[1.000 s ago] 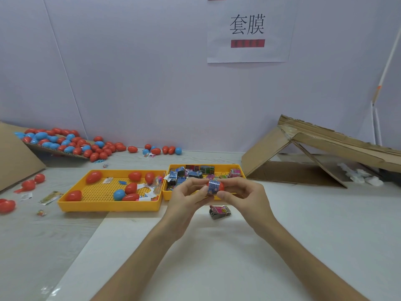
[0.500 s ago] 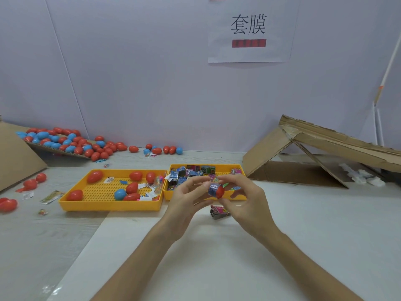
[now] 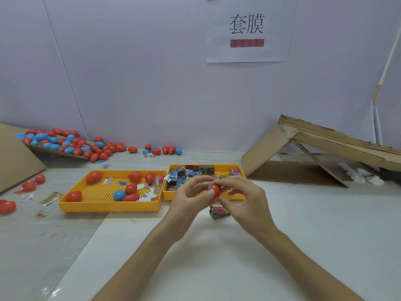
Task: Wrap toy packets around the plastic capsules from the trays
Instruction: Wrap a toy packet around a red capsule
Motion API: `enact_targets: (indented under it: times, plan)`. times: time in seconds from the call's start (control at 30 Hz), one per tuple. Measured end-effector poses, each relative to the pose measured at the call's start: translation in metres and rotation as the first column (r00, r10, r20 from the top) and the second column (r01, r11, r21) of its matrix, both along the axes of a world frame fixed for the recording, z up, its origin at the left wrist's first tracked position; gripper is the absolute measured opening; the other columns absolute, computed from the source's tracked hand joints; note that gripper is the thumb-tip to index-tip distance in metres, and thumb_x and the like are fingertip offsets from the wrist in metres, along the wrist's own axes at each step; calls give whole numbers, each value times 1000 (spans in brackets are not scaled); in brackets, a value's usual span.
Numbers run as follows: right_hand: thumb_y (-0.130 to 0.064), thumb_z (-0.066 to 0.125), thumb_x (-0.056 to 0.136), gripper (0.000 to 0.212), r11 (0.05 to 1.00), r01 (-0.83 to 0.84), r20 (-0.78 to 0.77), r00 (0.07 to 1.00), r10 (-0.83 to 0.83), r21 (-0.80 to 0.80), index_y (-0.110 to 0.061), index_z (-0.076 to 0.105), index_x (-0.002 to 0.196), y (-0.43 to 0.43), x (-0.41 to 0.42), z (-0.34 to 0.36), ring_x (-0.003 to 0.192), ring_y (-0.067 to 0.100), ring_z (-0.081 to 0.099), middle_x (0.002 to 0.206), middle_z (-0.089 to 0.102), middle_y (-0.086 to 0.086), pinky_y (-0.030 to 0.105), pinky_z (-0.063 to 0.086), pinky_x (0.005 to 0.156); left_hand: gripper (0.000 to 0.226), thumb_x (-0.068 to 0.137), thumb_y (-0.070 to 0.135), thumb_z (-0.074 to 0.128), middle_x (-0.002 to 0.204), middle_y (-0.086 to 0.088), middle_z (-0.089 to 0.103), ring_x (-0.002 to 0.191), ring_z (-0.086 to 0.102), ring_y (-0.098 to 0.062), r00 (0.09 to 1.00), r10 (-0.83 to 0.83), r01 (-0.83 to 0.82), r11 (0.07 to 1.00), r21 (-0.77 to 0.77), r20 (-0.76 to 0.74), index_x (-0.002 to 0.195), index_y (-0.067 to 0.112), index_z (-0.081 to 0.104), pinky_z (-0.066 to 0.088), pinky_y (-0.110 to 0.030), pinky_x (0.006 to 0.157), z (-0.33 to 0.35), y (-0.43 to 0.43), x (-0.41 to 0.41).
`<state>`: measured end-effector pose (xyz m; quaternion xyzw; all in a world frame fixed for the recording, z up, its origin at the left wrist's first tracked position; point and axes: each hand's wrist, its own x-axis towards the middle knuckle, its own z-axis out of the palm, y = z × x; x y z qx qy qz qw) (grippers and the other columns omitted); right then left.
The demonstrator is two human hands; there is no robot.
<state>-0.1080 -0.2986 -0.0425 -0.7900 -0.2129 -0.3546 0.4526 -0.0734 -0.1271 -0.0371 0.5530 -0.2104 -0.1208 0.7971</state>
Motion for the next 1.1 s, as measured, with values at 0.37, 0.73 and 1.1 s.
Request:
enact_targets:
  times: [0.37, 0.73, 1.1]
  plan:
    - [-8, 84, 77, 26, 1000, 5, 14, 1000, -5, -1, -12, 76, 102, -3, 1, -3, 100, 15, 67, 102, 72, -4, 28, 57, 78, 27, 89, 10, 69, 109, -20, 74, 105, 71, -34, 993, 34, -37, 999, 28, 110, 113, -2, 64, 58, -32, 84, -3, 0, 0]
    - [-1, 86, 74, 23, 999, -31, -8, 999, 31, 24, -10, 74, 92, -5, 2, -3, 96, 19, 67, 99, 70, -3, 40, 58, 73, 17, 88, 18, 74, 108, -15, 75, 104, 72, -32, 987, 37, -44, 998, 45, 158, 104, 16, 75, 58, -36, 89, -5, 0, 1]
    - [-10, 84, 78, 34, 991, -68, -128, 988, 83, 117, -20, 65, 104, 0, 0, -2, 87, 18, 72, 96, 70, -7, 32, 60, 76, 22, 88, 22, 75, 107, -11, 75, 101, 72, -27, 983, 83, -99, 991, 90, 165, 110, 21, 75, 59, -31, 80, -3, -3, 1]
